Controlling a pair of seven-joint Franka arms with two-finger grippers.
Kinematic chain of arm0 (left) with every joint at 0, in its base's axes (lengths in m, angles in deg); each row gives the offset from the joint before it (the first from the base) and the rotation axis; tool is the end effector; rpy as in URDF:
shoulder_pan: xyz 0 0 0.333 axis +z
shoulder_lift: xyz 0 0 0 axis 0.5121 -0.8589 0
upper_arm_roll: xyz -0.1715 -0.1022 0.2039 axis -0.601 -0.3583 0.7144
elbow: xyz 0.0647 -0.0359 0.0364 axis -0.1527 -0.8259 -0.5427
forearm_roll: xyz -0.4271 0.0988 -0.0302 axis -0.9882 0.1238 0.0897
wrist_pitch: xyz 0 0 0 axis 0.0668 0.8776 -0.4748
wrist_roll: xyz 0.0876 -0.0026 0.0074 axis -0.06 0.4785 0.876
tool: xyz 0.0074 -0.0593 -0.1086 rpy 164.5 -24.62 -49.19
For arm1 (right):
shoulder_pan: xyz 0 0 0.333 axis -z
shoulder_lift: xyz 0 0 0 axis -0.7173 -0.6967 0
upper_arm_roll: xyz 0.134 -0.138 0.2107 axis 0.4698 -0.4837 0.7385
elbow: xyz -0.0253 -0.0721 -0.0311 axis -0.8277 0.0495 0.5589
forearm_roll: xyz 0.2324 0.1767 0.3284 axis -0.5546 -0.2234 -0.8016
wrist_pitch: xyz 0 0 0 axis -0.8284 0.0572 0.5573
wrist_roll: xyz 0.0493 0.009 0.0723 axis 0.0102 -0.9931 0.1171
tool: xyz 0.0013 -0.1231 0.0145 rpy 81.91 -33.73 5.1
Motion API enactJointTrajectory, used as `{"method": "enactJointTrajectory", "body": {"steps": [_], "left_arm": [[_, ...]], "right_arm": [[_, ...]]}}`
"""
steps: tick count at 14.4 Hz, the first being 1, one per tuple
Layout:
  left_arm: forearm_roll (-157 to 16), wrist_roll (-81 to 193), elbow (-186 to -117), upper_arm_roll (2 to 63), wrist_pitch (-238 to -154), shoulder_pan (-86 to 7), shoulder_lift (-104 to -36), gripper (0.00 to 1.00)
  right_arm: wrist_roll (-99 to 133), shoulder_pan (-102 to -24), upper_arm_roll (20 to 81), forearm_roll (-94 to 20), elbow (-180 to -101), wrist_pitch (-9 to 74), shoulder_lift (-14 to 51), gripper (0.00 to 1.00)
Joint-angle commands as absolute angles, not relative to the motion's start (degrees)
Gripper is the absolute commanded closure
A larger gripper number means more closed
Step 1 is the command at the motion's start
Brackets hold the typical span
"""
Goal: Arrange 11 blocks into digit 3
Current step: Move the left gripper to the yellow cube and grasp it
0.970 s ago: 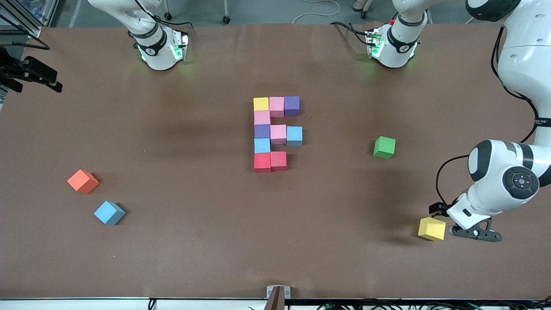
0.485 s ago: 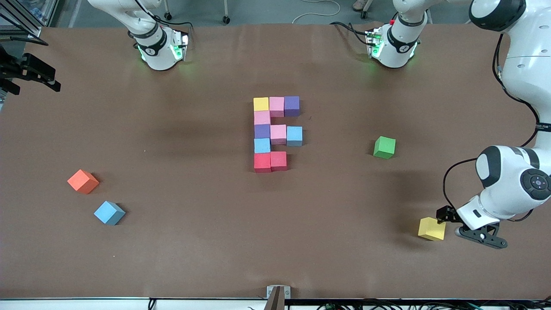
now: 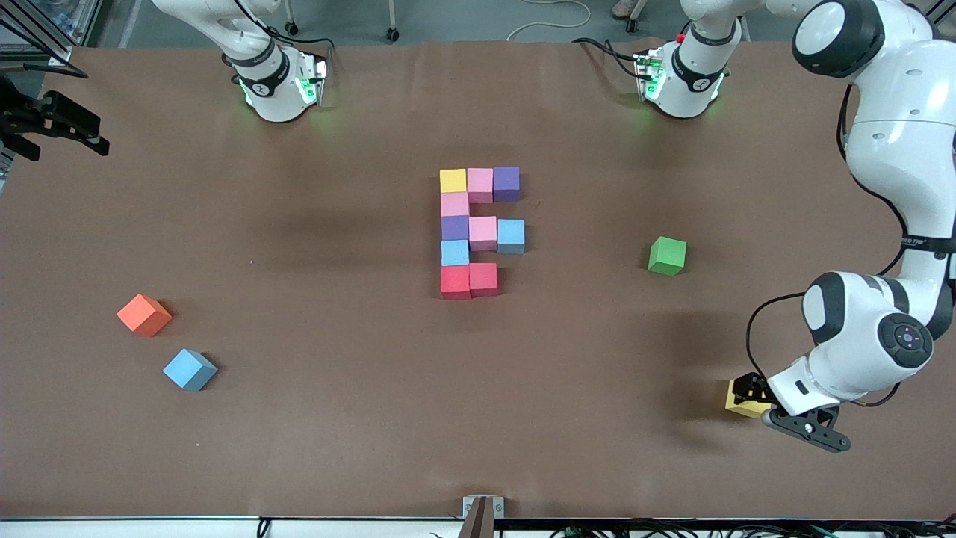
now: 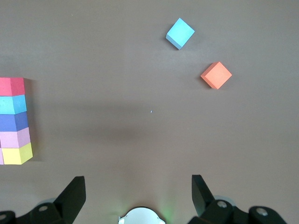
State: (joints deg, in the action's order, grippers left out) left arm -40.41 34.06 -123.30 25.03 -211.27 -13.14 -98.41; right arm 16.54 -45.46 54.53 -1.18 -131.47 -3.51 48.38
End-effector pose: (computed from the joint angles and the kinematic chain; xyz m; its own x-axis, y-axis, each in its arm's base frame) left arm 0.7938 -0.0174 0.1888 0.8858 -0.4073 0.2227 -0.4144 -0.9100 -0.0161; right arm 0.5506 -0.0165 0.6254 0.9955 0.0637 -0.0704 0.0623 -0.9978 -0.0220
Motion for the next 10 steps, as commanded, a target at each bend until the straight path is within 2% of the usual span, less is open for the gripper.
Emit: {"method": "enactJointTrajectory", "body": {"steps": [1,8,10], "left_arm": [[-41.6,32.4,-120.8,25.3,-211.5,-13.7,-100.0,0.01],[-41.4,32.3,-121.7,26.4,-211.5,-13.6,-100.1,0.02],[-42.3,33.7,-122.1,26.4,-211.5,-13.1,-100.7,0.07]], "right_arm": [[15.9,-44.3,54.8,-1.9,-133.8,-3.3,50.6,0.00],[19.7,-44.8,55.1,-2.7,-133.6,-3.2,50.4,0.00],[19.6,-45.0,55.2,-2.7,-133.5,-2.8,50.4,0.00]]}}
